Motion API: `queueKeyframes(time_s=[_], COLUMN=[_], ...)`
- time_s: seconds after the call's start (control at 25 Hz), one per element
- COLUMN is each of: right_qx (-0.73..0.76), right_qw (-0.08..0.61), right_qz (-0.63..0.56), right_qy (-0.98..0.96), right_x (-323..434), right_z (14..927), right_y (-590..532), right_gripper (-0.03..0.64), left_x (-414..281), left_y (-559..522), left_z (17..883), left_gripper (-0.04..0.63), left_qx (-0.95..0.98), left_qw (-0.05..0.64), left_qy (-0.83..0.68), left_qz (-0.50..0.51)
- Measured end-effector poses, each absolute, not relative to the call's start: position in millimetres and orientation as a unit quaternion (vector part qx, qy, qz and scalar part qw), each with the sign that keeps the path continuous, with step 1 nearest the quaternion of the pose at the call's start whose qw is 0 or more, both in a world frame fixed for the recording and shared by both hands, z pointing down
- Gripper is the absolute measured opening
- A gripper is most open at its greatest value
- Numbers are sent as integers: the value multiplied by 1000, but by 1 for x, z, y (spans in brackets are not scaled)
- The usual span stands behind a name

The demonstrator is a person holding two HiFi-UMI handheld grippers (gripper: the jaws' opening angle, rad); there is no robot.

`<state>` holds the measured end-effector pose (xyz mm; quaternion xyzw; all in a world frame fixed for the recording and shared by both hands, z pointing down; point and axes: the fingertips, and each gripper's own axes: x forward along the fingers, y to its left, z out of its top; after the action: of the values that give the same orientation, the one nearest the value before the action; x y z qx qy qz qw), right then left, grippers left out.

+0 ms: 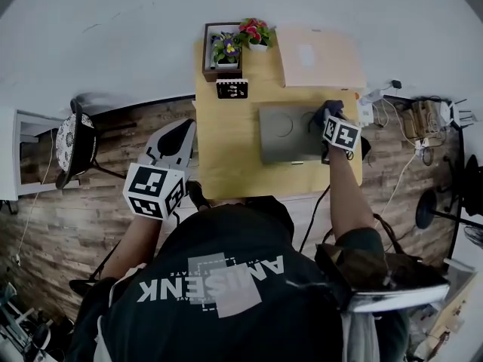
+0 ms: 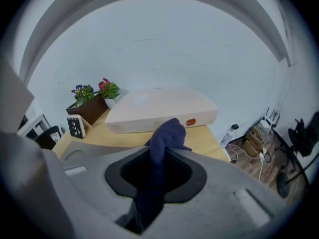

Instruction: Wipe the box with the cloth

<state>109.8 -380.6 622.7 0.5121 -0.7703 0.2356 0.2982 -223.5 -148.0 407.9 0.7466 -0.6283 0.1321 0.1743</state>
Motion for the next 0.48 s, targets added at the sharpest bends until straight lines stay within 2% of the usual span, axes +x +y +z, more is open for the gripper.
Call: queueKeyframes(time_s=[0.12,0.48], right_qx=[507,488], right_qw=[327,352], right_qz=[214,230], right_qy=[-768,-765], right_x=[104,68], right_z=[623,626], right_y=[-375,-359], right_gripper=[71,71], left_x=[-238,-274], left_y=[-136,-114], left_z=[408,400], left_gripper=[0,0], left_qx=[742,731], left_qw=[182,177], left_qy=[-632,-650], left_qz=[126,107])
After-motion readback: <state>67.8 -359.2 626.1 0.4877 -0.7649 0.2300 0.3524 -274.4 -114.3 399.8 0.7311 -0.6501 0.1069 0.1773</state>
